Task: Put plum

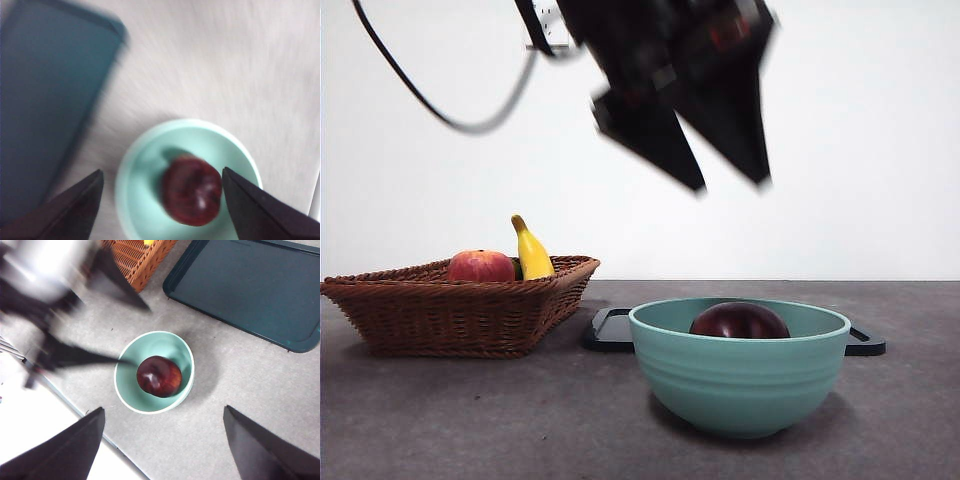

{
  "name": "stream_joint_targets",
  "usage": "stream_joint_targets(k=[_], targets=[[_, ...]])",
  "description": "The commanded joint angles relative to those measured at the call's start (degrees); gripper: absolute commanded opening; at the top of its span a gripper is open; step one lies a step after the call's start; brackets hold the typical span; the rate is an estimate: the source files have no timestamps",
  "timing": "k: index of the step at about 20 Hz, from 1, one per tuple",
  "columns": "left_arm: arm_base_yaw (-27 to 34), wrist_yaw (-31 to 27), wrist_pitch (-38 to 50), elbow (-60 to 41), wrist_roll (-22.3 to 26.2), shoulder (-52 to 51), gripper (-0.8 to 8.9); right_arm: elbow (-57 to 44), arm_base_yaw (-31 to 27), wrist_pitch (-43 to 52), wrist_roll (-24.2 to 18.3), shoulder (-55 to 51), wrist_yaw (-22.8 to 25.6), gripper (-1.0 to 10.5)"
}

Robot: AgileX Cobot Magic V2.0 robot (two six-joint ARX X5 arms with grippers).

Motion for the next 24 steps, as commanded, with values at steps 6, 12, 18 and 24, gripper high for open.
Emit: stream_joint_targets(k=[6, 12, 18, 24], targets=[[12.72, 1.18, -3.06, 1.57, -6.14, -17.07, 3.82, 1.05, 0.24, 0.50, 0.22, 0.33, 0.17, 3.8], [26.51, 13.88, -11.93, -0.31, -7.52, -25.44, 3.82, 1.05, 0.24, 0.61, 0.17, 0.33, 0.17, 3.8], [29.33, 27.02, -14.32, -15.63, -7.74, -32.24, 3.82, 1.05, 0.24, 1.20, 0.20, 0.35, 0.17, 3.8], [29.27, 34.01, -15.61, -21.79, -7.54, -33.57, 3.76, 1.03, 0.24, 1.14, 0.22, 0.37, 0.17, 3.8]])
